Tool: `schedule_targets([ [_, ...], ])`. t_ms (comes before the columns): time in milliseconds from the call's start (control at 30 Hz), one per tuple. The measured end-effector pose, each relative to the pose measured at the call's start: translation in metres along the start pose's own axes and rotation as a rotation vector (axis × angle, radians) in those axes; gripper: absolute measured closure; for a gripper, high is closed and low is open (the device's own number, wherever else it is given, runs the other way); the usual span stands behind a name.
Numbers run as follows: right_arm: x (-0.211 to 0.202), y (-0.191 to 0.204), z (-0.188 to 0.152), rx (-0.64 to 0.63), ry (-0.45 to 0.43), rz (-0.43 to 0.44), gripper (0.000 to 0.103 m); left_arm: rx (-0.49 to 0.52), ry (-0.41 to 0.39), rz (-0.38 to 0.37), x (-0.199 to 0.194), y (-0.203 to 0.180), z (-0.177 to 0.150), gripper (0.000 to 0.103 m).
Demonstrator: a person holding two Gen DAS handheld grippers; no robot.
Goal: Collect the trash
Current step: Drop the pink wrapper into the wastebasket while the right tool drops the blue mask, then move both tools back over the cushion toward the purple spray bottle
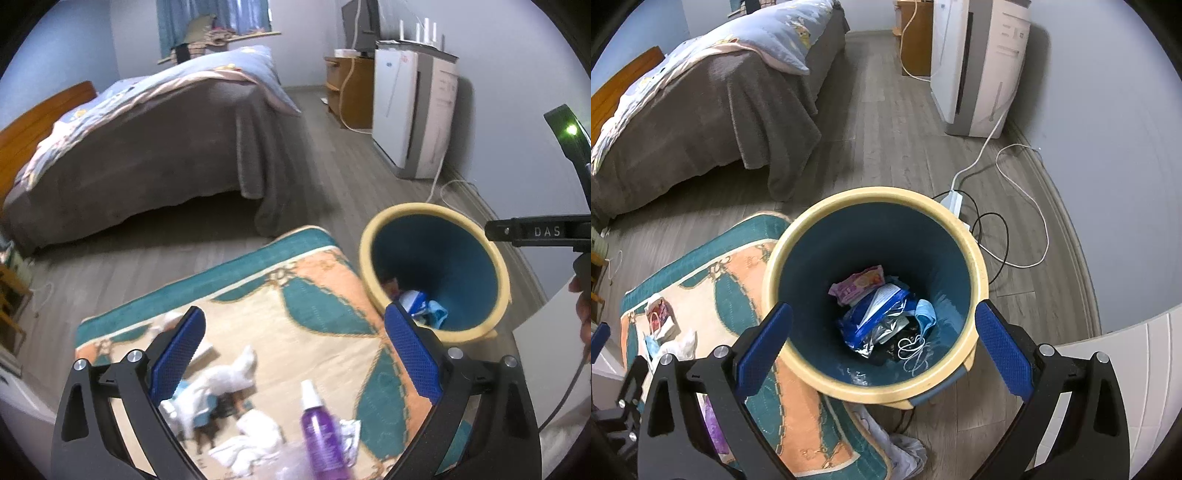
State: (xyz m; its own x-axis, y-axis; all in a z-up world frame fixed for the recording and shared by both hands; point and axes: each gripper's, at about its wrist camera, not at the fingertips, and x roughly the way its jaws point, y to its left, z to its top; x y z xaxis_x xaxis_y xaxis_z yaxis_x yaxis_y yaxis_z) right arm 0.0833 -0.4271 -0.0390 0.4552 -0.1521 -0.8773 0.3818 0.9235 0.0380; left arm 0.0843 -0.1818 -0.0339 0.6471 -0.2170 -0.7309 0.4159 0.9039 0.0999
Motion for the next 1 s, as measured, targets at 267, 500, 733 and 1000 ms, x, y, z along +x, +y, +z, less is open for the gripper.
schedule_targets([
  [267,-0.009,0.031,-0.009,-0.030,-0.004,-0.002,0.006,-0.034,-0.022,0.031,-0.022,0.031,-0.011,0.006],
  [500,-0.013,0.062,-0.018,-0.041,0.011,0.022,0.006,-0.078,-0.034,0.060,-0.039,0.067,-0.023,0.006],
  [733,-0.020,0.101,-0.034,-0.099,0.006,0.025,0.006,-0.172,-0.022,0.068,-0.050,0.105,-0.036,0.006],
  [1000,-0.036,0.146,-0.061,-0.246,-0.039,0.036,0.006,-0.252,-0.027,0.131,-0.070,0.124,-0.051,0.006],
])
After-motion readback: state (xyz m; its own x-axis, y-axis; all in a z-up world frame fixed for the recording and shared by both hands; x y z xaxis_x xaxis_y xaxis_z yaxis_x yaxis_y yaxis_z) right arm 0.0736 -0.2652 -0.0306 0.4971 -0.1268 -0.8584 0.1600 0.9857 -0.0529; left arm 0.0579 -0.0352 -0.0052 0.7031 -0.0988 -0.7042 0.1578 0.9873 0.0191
